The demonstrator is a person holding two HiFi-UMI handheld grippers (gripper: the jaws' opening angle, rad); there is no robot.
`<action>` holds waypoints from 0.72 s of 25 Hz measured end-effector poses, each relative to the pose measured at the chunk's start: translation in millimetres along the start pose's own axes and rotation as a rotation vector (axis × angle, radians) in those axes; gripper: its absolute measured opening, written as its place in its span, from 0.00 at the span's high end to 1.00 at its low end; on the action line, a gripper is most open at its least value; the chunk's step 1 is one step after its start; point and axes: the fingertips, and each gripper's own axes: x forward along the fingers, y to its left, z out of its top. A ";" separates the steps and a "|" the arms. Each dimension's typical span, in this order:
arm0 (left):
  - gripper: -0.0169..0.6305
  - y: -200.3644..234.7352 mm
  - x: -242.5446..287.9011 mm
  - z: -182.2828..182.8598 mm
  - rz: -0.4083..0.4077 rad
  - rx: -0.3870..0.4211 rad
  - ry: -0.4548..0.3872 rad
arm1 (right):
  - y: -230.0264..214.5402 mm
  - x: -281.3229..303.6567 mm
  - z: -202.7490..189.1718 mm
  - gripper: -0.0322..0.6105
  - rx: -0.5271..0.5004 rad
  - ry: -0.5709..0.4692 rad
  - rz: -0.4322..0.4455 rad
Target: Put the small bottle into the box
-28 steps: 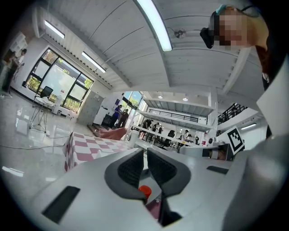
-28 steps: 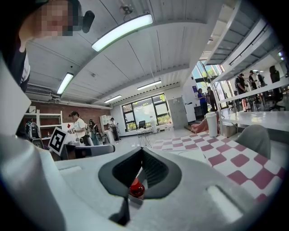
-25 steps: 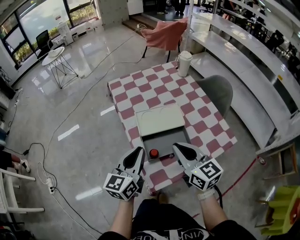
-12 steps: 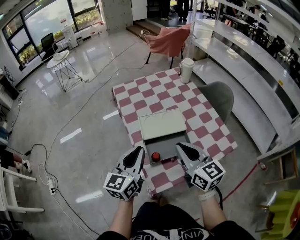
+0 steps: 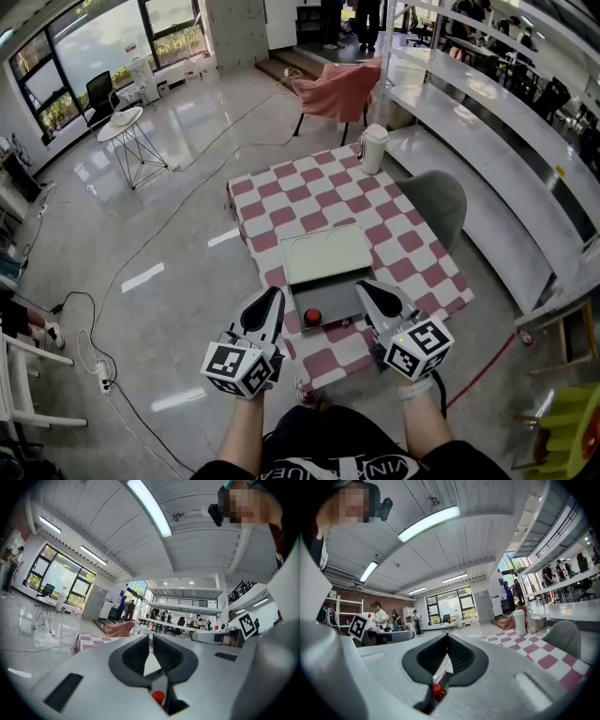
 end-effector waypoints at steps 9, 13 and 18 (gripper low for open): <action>0.93 -3.9 0.8 12.7 -0.002 0.009 -0.020 | -0.4 -1.7 13.7 0.94 -0.012 -0.026 0.006; 0.93 -3.7 0.5 17.8 0.002 0.002 -0.031 | -1.3 -3.1 17.2 0.94 -0.012 -0.036 0.004; 0.93 -4.0 -0.7 20.3 0.003 -0.003 -0.040 | -2.0 -4.2 18.2 0.94 -0.007 -0.045 0.002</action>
